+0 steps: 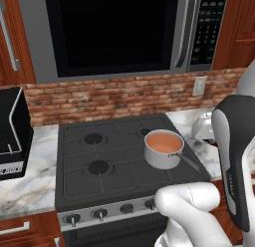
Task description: Retrieve the steak from the fridge and place it on the saucepan with marinade on the stove.
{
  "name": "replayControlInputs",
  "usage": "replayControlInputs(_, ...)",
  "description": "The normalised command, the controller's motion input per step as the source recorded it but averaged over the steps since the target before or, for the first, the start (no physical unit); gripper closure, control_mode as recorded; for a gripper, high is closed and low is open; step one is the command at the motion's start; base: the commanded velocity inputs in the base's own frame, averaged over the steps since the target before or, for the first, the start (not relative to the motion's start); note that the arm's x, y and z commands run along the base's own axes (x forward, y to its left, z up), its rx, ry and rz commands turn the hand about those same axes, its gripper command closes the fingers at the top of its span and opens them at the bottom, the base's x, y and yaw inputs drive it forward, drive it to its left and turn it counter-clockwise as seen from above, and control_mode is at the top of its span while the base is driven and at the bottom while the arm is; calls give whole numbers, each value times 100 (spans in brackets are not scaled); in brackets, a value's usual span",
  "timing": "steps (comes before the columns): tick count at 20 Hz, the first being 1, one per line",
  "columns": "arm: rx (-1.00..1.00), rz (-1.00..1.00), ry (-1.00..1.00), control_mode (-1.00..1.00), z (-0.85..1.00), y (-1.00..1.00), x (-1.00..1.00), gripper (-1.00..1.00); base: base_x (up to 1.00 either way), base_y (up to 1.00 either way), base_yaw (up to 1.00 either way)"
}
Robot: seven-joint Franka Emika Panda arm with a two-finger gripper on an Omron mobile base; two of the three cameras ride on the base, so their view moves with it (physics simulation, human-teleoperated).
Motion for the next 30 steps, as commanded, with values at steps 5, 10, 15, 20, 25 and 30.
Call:
replayControlInputs(5,0,0,0,100,0,0,0,100,41,0,0)
replayControlInputs(10,0,0,11,-100,-3,0,57,100,0,0,0)
replayControlInputs(15,0,0,11,-100,-11,0,66,100,0,0,0)
replayControlInputs(20,0,0,10,-100,-30,0,62,100,0,0,0)
replayControlInputs(25,-1,0,-1,-100,-46,1,31,100,0,0,0)
replayControlInputs(30,-2,0,-4,-100,-34,0,19,100,0,0,0)
